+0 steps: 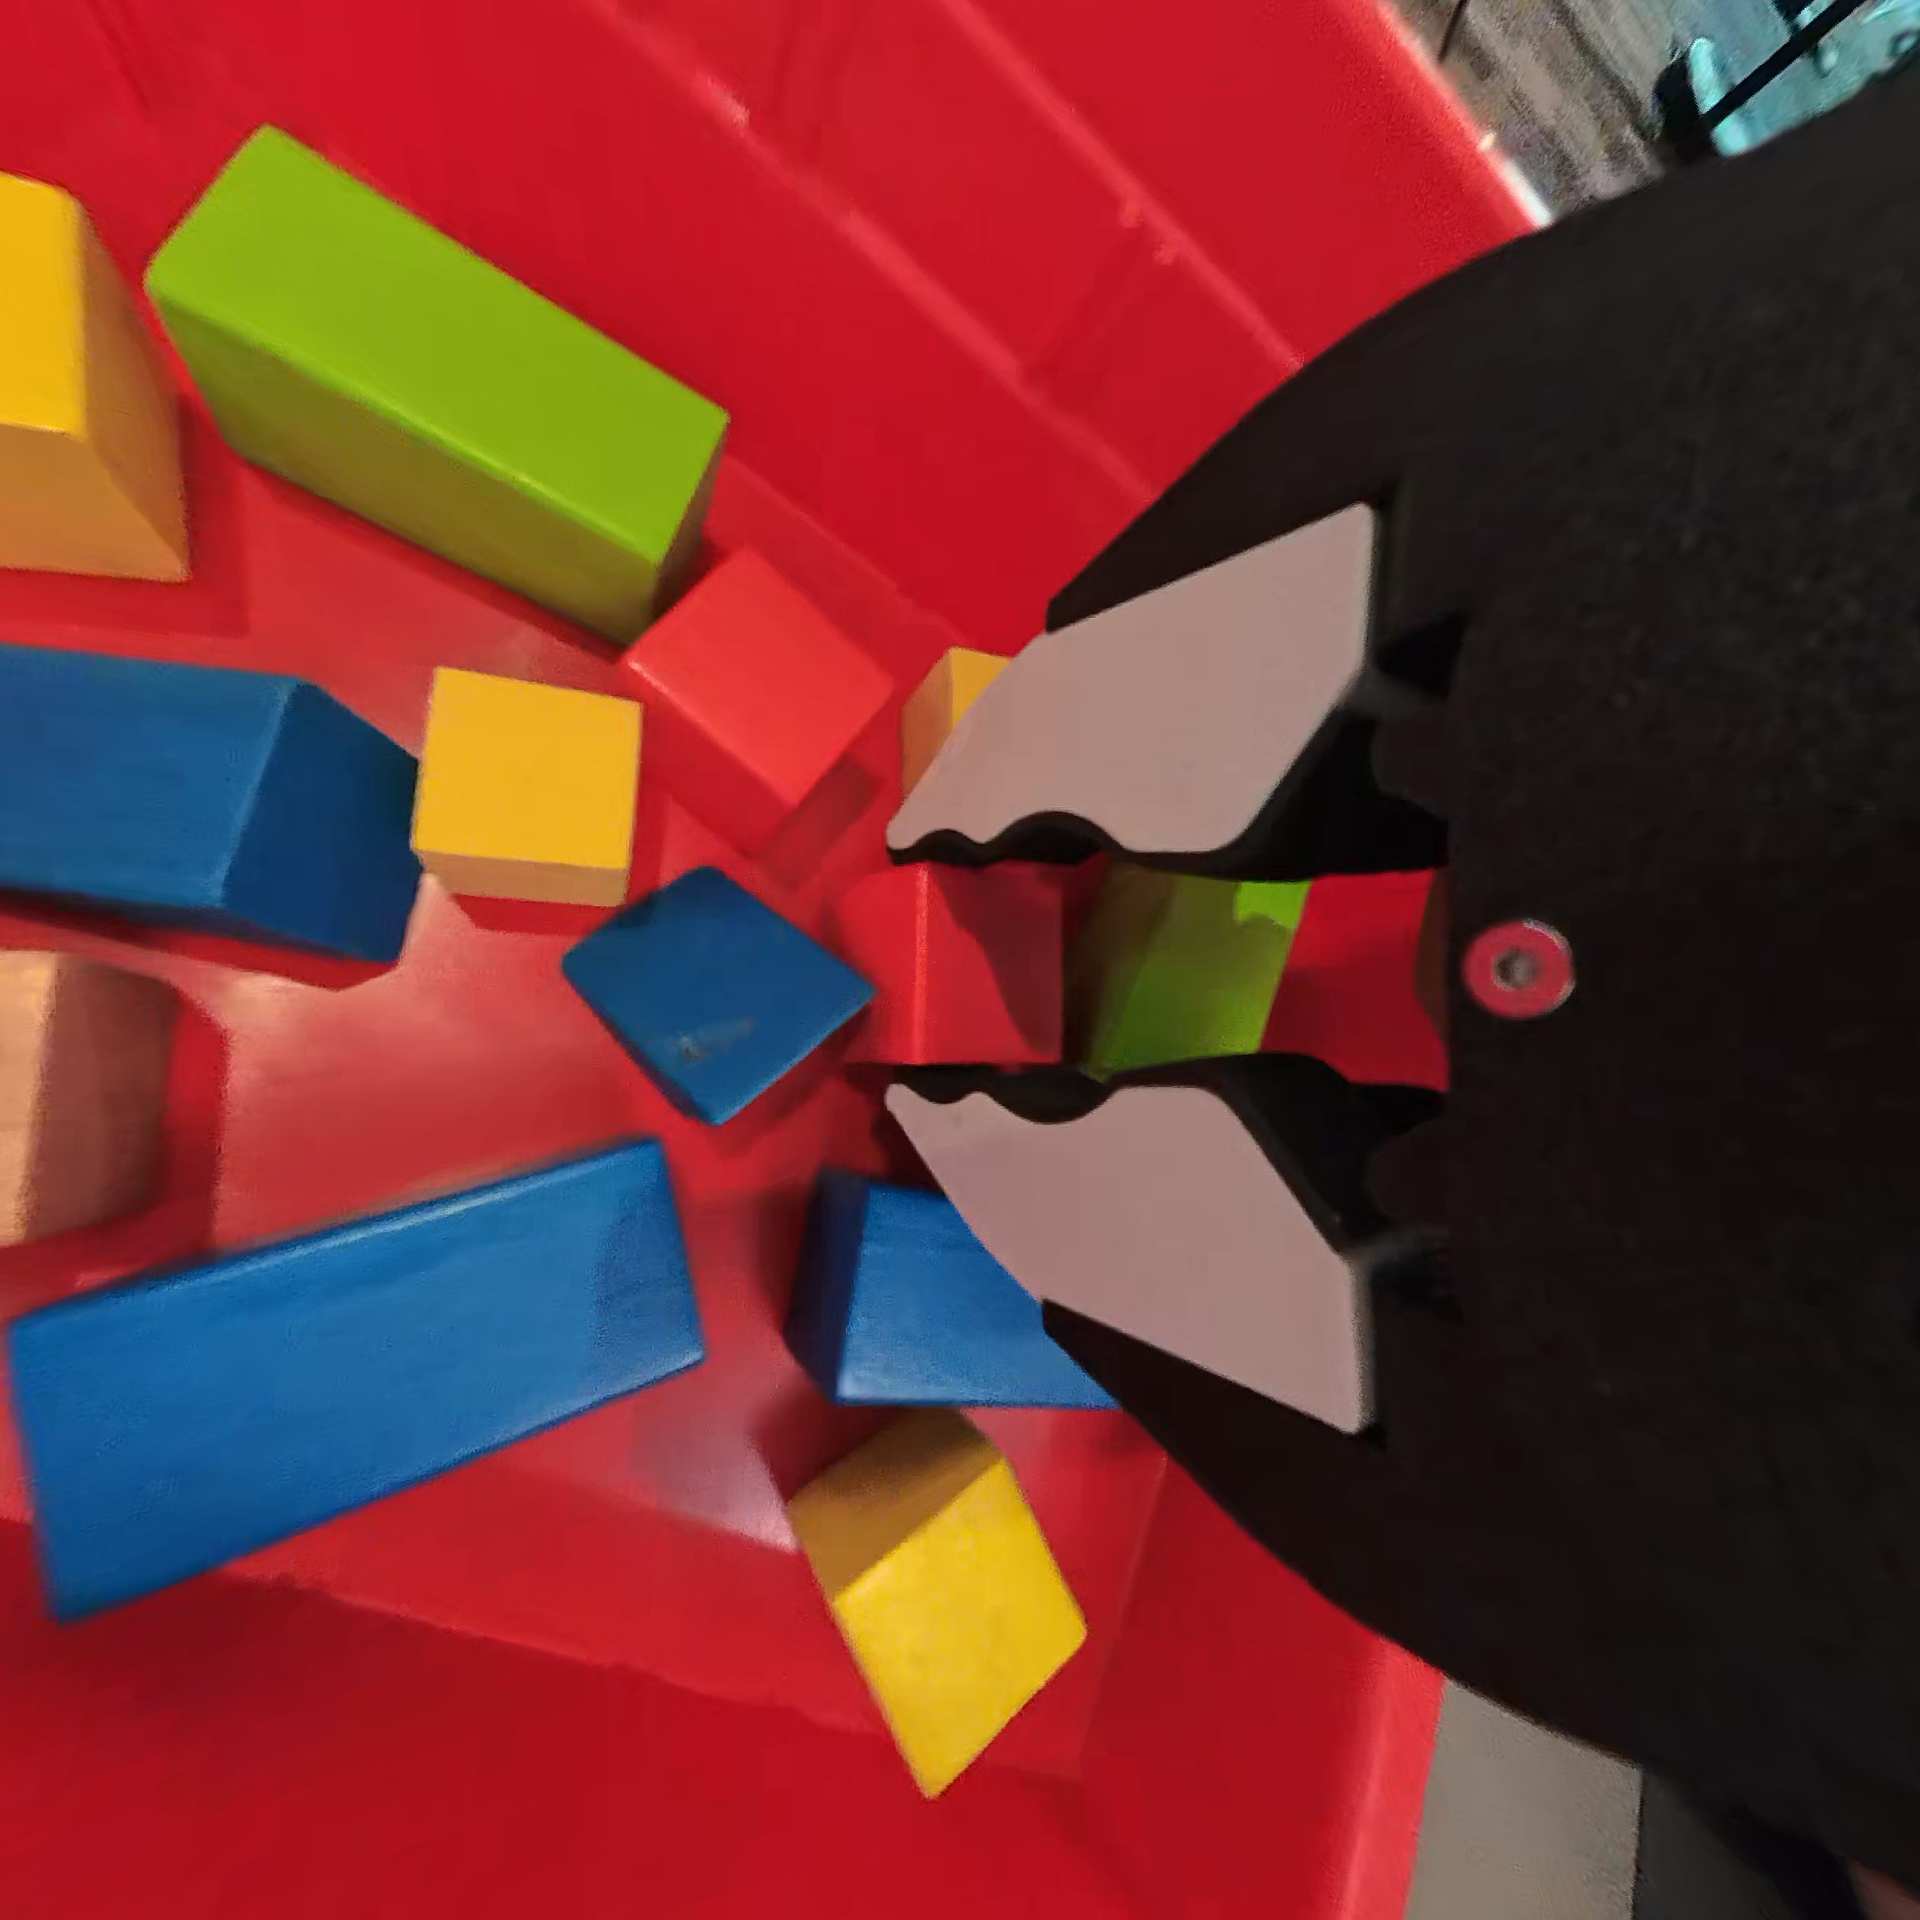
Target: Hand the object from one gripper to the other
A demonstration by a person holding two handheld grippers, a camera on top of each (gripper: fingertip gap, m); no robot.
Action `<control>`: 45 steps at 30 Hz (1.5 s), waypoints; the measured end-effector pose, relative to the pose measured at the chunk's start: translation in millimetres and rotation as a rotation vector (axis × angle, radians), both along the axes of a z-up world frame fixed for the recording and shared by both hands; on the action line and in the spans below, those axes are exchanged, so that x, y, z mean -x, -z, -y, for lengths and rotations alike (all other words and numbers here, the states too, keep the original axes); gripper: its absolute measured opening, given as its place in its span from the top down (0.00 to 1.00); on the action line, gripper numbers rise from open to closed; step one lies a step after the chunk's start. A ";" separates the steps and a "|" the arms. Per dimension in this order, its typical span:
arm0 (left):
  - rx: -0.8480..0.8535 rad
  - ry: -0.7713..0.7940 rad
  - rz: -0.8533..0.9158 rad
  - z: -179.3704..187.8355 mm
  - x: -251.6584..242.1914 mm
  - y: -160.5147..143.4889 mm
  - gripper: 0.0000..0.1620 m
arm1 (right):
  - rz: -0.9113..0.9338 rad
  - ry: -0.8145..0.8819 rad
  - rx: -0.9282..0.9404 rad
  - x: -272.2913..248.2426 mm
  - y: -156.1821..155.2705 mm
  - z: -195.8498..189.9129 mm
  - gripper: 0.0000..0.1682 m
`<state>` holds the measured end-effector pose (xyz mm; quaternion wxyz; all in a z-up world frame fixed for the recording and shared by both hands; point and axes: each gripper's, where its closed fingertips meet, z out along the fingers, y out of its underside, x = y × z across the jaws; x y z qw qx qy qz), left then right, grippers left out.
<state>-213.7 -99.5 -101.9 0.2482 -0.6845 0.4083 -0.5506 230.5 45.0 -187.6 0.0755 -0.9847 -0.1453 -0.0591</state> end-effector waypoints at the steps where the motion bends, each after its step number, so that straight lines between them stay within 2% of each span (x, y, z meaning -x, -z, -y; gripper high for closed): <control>1: 0.001 0.004 -0.007 1.2 -0.5 2.3 0.67 | -0.011 0.005 0.002 1.1 1.9 -2.1 0.79; 4: 0.012 0.012 -0.032 3.2 -0.7 8.8 0.67 | -0.005 0.027 0.014 -1.6 5.8 -3.7 0.79; 7: 0.029 0.020 -0.001 4.6 -1.0 2.5 0.67 | -0.010 0.013 -0.015 -2.2 5.4 -5.1 0.78; 9: 0.011 0.005 -0.016 2.0 1.3 3.9 0.67 | 0.015 0.012 -0.038 -6.3 -4.0 -2.7 0.64; 10: -0.003 -0.005 -0.024 0.2 2.6 4.1 0.66 | 0.032 0.014 -0.072 -8.3 -18.3 -1.6 0.58; 11: -0.019 -0.016 -0.027 -1.8 3.6 2.6 0.66 | 0.047 0.016 -0.141 -9.2 -40.1 -2.1 0.57; 13: -0.060 -0.044 -0.037 -6.7 6.5 -1.0 0.66 | 0.041 0.017 -0.358 -2.2 -101.7 -6.3 0.57; 17: -0.139 -0.130 -0.136 -22.9 19.3 6.8 0.66 | -0.014 0.011 -0.851 35.1 -226.2 4.2 0.63; 19: -0.160 -0.160 -0.170 -30.4 25.4 10.9 0.66 | -0.161 0.004 -1.049 70.1 -249.8 16.6 0.68; 21: -0.166 -0.177 -0.190 -35.2 31.2 13.2 0.67 | -0.309 -0.037 -1.078 110.7 -229.4 35.1 0.69; 25: -0.259 -0.191 -0.277 -50.1 48.7 8.9 0.68 | -0.490 -0.046 -1.013 174.0 -139.5 78.7 0.68; 27: -0.279 -0.222 -0.348 -63.0 63.9 3.1 0.70 | -0.569 -0.024 -1.006 195.2 -104.5 96.0 0.68; 29: -0.259 -0.264 -0.442 -79.2 83.8 2.5 0.67 | -0.584 -0.006 -1.019 203.0 -83.0 106.7 0.68; 31: -0.220 -0.324 -0.513 -98.8 101.4 4.6 0.67 | -0.587 -0.001 -1.018 206.6 -74.6 112.2 0.68; 34: -0.147 -0.355 -0.624 -125.6 116.3 11.1 0.67 | -0.597 -0.054 -1.024 214.7 -80.1 113.6 0.68; 37: -0.292 -0.243 -0.667 -152.5 113.2 8.3 0.67 | -0.522 -0.114 -1.032 217.1 -78.9 114.2 0.68; 40: -0.420 -0.097 -0.765 -175.7 114.5 16.6 0.63 | -0.478 -0.163 -1.037 221.1 -76.9 117.3 0.68; 45: -0.431 0.178 -0.847 -192.4 116.0 39.2 0.63 | -0.476 -0.176 -1.047 222.1 -80.4 118.9 0.68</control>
